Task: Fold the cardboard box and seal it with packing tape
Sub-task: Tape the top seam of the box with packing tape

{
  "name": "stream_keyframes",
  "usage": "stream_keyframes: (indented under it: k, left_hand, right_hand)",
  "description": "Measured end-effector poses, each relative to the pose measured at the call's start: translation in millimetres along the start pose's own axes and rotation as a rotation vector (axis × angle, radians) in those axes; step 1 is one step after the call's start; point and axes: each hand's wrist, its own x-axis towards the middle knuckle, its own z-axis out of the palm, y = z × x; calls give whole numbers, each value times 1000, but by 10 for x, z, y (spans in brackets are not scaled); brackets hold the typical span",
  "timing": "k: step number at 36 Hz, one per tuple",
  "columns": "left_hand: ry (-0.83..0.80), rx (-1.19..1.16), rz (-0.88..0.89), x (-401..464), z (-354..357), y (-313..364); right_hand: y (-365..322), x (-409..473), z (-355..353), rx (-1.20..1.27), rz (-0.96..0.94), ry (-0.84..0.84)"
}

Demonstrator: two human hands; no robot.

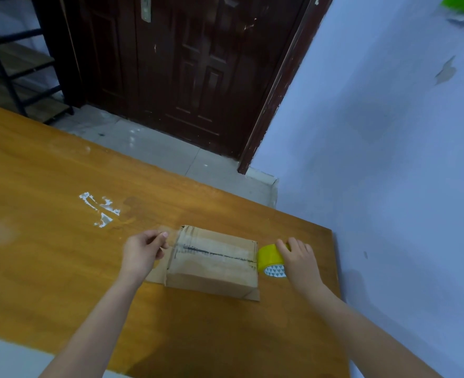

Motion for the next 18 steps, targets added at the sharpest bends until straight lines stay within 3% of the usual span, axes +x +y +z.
stream_keyframes:
  k: [18]
  left_hand:
    - [-45, -277, -245, 156, 85, -388]
  right_hand:
    - [-3, -7, 23, 23, 31, -55]
